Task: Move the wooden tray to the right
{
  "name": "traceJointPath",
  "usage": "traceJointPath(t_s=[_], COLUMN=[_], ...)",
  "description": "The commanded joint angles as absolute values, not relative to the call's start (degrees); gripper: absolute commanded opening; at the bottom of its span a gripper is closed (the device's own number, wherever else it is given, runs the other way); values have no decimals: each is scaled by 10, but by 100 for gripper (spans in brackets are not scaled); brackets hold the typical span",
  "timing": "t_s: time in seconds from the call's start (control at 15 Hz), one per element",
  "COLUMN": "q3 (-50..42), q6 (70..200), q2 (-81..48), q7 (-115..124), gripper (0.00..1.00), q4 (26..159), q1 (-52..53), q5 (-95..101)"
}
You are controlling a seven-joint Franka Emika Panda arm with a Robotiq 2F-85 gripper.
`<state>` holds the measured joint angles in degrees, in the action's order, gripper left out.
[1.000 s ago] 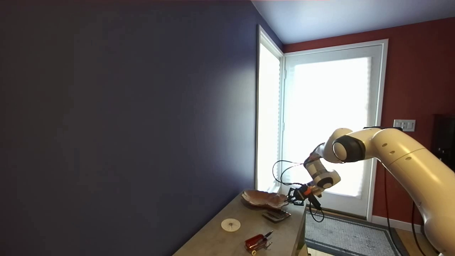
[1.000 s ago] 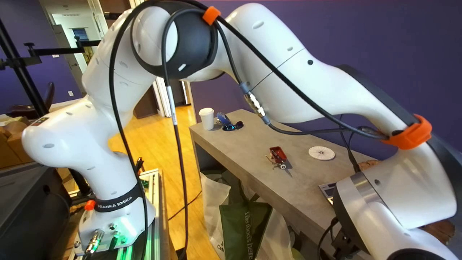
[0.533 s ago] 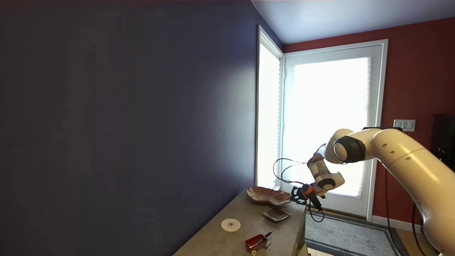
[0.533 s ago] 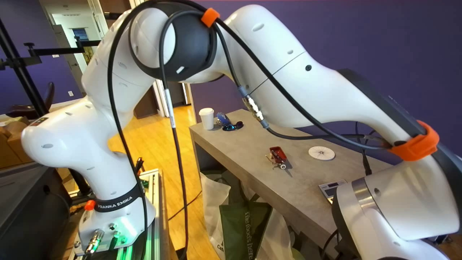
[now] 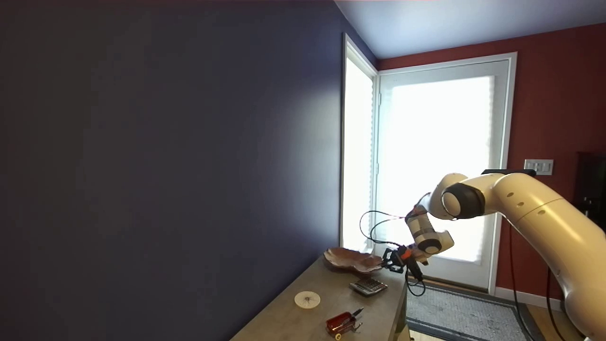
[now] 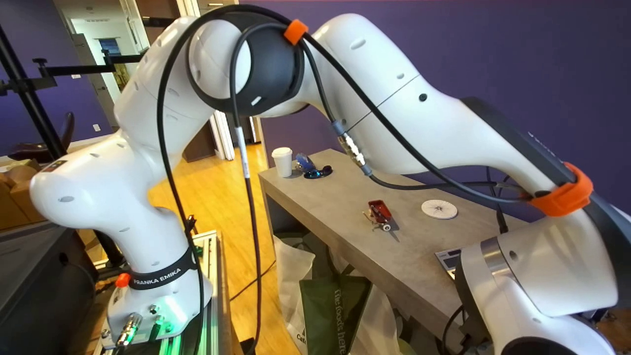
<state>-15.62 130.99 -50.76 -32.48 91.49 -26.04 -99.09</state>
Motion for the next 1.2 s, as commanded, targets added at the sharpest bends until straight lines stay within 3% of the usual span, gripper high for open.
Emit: traceJointPath(t_s=[0.0, 0.27, 0.33, 0.47, 0.6, 0.87, 1.0, 1.13], q3=[-150, -149, -148, -149, -149, -152, -157, -160], q6=[1319, 1312, 1311, 1303, 1301, 1293, 1291, 1285], q2=[-514, -518, -518, -518, -517, -511, -505, -494], q7=[-336, -351, -357, -361, -368, -373, -371, -376], gripper=[2, 2, 18, 37, 49, 59, 84, 89], q4=[890, 880, 877, 877, 875, 878, 885, 895], q1=[-257, -253, -253, -252, -253, -254, -253, -256], q5=[-1008, -999, -998, -987, -982, -969, -950, -935])
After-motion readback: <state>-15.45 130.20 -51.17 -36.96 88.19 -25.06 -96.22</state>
